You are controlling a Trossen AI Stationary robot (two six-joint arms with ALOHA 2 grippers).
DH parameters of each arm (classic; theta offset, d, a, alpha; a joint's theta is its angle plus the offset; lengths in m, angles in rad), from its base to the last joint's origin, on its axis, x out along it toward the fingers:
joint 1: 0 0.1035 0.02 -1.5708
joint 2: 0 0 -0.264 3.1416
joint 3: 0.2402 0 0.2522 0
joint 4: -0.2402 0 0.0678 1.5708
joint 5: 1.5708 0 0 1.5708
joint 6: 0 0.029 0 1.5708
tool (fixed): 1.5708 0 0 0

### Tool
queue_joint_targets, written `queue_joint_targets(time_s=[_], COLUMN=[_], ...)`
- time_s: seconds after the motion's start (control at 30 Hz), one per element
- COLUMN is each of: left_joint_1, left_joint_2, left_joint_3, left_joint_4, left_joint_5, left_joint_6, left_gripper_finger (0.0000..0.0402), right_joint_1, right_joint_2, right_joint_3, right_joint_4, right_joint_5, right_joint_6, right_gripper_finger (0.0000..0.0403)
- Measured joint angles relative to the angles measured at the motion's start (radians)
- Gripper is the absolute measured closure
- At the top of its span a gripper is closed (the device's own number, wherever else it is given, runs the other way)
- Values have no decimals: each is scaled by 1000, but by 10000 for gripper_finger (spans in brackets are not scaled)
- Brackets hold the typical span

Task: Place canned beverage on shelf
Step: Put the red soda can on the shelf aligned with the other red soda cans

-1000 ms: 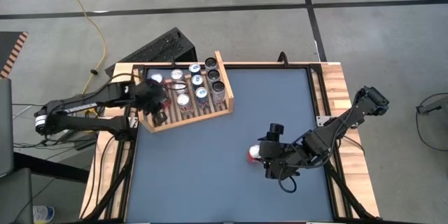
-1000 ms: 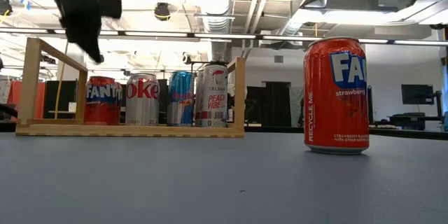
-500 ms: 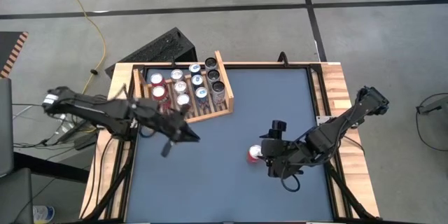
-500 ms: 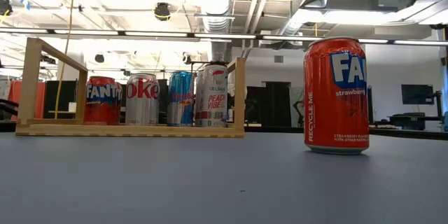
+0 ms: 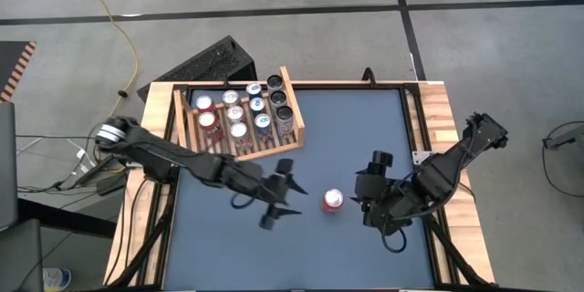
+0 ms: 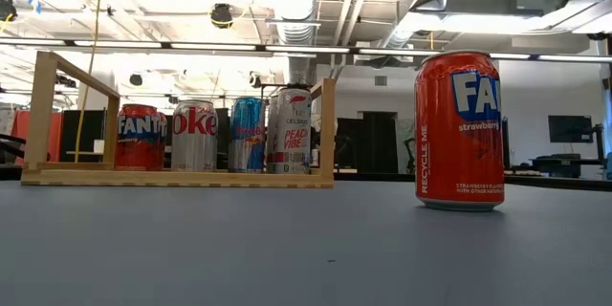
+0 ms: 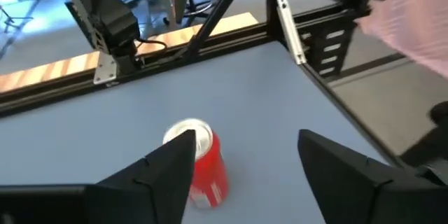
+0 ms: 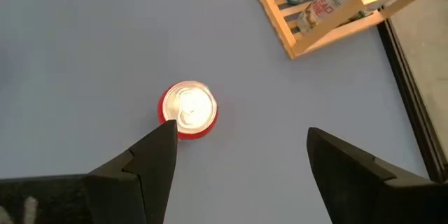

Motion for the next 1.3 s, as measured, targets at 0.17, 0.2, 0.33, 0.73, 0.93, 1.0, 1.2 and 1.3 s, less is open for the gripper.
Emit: queue_joint_targets(time_s=[0.17, 0.2, 0.33, 0.73, 0.93, 1.0, 1.2, 1.3], left_joint_1=[8, 12, 34, 66, 66, 67, 82, 86], left_joint_2=[174, 202, 298, 421, 458, 479, 501, 505], left_joint_3=[147, 170, 249, 383, 413, 410, 412, 410], left_joint_4=[-3, -3, -3, -84, -107, -135, -114, -123], left_joint_5=[-17, -17, -14, -5, -128, -152, -64, -58], left_joint_6=[30, 29, 2, 52, 56, 52, 10, 10], left_gripper_finger=[132, 128, 120, 105, 45, 30, 19, 19], right_joint_1=[29, 34, 60, 119, 118, 118, 118, 118], right_joint_2=[0, 0, 0, 0, 0, 0, 0, 0], right_joint_3=[0, 0, 0, 0, 0, 0, 0, 0], right_joint_4=[-14, -16, -37, -39, -27, -24, -28, -27], right_joint_5=[1, 2, 3, 23, 23, 23, 23, 23], right_joint_6=[37, 46, 94, 135, 136, 137, 159, 161], right_gripper_finger=[112, 112, 112, 112, 112, 112, 112, 112])
